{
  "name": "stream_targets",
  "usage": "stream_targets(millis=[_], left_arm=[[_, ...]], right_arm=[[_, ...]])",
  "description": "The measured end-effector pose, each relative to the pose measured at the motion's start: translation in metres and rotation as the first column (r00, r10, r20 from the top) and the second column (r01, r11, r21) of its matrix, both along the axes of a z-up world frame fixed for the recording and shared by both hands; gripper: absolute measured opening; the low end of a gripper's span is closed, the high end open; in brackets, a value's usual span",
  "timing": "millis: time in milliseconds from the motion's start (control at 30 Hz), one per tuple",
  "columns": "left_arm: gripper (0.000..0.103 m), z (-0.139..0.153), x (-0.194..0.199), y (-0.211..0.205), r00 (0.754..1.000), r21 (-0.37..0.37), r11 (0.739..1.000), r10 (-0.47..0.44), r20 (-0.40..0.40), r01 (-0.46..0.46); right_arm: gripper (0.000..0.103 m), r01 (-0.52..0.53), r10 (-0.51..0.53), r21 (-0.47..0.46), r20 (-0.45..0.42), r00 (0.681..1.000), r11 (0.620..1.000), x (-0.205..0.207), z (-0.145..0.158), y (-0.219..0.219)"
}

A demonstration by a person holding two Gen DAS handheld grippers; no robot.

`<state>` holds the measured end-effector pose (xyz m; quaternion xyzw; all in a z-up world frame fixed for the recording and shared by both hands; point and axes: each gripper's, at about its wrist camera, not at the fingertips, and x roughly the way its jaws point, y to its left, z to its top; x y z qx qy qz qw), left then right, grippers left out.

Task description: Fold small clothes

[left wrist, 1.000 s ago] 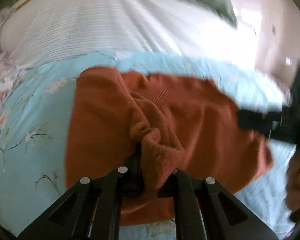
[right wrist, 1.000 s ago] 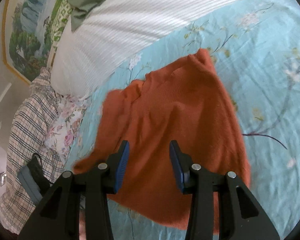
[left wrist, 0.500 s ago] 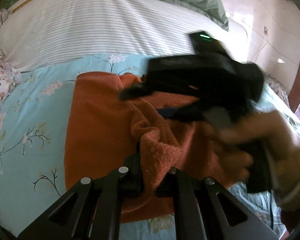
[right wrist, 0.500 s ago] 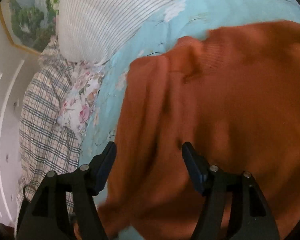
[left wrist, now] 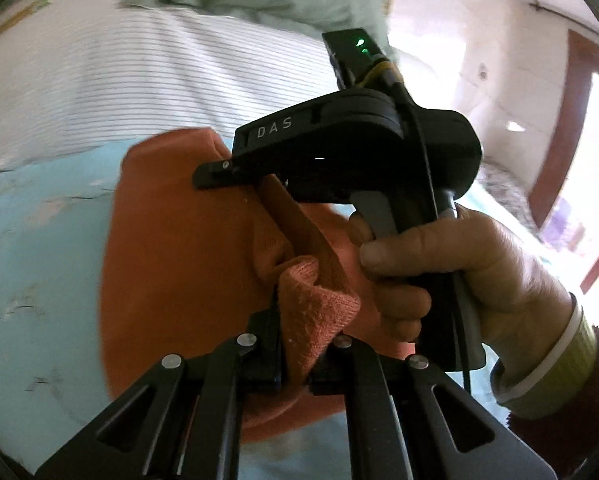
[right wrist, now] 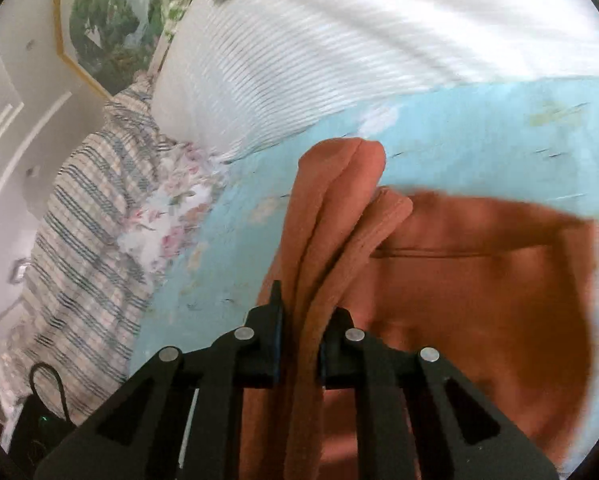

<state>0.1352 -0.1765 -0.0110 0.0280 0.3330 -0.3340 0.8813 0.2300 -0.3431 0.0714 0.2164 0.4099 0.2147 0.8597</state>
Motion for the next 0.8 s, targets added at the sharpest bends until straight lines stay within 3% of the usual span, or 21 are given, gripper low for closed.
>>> stream_targets(millis=[233,400,567,733,800], left_arm=[[0.006,-0.024,-0.012,-0.068,0.989,-0.003,0.993,-0.119,-0.086,0.120],[0.006,-0.019,-0.013,-0.082,0.988,0.003,0.992,-0.129,-0.084,0.129],[0.007,-0.035,0.000,-0.092,0.979,0.013,0.990,-0.135,-0.150,0.138],[0.018,-0.047,0.008,-0.083,0.966,-0.003,0.989,-0.145,-0.213,0.147],[0.035,-0.044,0.005,-0.071,0.963,-0.018,0.989,-0.147,-0.228,0.147]], right_arm=[[0.014,0.129,-0.129,0.001,-0.100,0.987,0.992,-0.024,-0.036,-0.070],[0.014,0.133,-0.133,0.001,-0.050,0.990,0.991,-0.031,-0.024,-0.076],[0.015,0.162,-0.167,-0.067,-0.094,0.981,0.985,-0.030,-0.047,-0.084],[0.023,0.185,-0.190,-0.059,-0.096,0.977,0.981,-0.042,-0.049,-0.089],[0.032,0.208,-0.213,-0.068,-0.078,0.974,0.976,-0.051,-0.043,-0.091]])
